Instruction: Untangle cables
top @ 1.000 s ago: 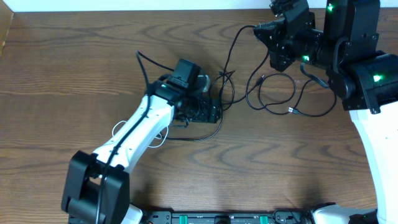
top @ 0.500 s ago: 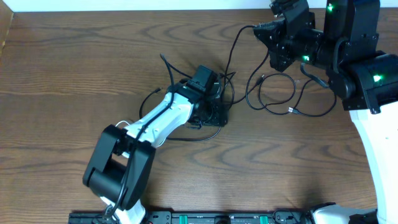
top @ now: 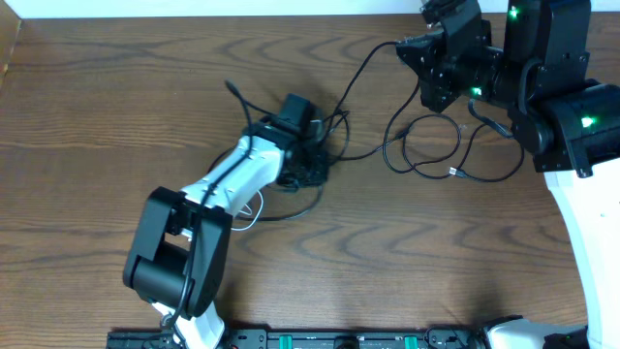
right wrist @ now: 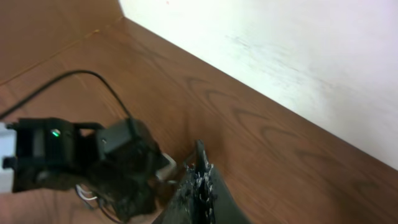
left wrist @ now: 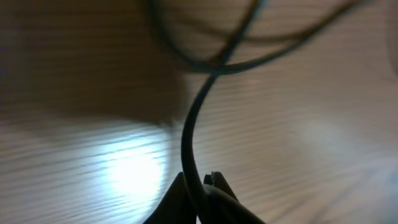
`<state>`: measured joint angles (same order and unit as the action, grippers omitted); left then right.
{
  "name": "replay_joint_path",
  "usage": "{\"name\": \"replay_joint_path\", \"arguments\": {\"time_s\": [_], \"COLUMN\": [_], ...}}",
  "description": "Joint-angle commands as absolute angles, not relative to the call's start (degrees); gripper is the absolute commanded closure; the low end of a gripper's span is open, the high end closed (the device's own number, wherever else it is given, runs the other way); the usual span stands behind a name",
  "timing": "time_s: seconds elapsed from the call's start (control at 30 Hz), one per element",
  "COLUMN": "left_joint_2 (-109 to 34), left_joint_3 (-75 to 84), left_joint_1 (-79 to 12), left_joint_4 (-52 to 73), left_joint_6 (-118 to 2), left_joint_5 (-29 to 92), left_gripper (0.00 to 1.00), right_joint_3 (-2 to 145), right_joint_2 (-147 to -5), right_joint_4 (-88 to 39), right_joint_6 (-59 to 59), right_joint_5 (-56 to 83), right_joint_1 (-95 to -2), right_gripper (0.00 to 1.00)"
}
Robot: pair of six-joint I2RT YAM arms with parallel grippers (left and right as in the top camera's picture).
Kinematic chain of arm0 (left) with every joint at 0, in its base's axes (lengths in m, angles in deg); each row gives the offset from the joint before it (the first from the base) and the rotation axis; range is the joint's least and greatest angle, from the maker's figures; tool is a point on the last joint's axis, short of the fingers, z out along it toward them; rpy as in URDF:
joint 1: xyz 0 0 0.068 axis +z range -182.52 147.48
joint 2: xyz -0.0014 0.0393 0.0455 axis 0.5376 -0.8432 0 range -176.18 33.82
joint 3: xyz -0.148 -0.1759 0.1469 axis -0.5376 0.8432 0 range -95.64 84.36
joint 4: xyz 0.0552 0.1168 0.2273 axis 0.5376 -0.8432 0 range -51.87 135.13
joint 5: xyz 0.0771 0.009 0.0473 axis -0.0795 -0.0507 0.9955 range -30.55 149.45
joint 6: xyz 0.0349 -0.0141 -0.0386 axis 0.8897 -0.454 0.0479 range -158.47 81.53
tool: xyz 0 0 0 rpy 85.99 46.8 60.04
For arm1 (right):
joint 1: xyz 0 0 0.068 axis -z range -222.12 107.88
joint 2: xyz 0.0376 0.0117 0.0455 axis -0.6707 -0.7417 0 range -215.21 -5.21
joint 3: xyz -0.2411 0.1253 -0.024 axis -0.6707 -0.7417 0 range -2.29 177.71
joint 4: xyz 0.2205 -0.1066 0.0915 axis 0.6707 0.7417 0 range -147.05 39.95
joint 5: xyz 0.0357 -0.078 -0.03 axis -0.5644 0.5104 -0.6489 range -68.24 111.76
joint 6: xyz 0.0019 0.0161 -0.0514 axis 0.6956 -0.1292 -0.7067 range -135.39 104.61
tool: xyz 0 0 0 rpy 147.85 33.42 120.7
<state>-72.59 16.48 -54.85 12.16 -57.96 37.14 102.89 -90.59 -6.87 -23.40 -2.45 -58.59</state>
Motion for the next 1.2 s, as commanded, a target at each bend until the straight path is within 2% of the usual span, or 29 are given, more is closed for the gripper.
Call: {"name": "replay_joint_path", "arguments": {"time_s": [0.0,0.23,0.77,1.17], "left_joint_2": [-72.8,-72.8,-72.8,-72.8], "left_joint_3": [16.8,16.8,16.8,16.8], "left_joint_1": [-51.4,-44.8,-35.6,-35.4], "left_joint_4": [9.5,4.6,4.2,4.3], "left_joint_6": [-57.6,-56.1,-56.1,-55.9], "left_joint_5": [43.2,48.6,48.6,48.6], "left_gripper": [0.92,0.92,0.92,0.92], "right_joint_3": [103.4,103.4,103.4,103.4], "right_joint_2": [-90.7,-90.7,-90.7,-90.7], "right_joint_4": [-6.9,-7.2,-2.8,-0.1], "right_joint_6": [-20.3,-17.3,-6.7,12.6], "right_joint_5": [2.4,4.5,38.2,39.4], "right_joint_1": [-57.5,-54.6,-43.6,-30.7], "right_gripper": [0.99,0.99,0.99,0.99]}}
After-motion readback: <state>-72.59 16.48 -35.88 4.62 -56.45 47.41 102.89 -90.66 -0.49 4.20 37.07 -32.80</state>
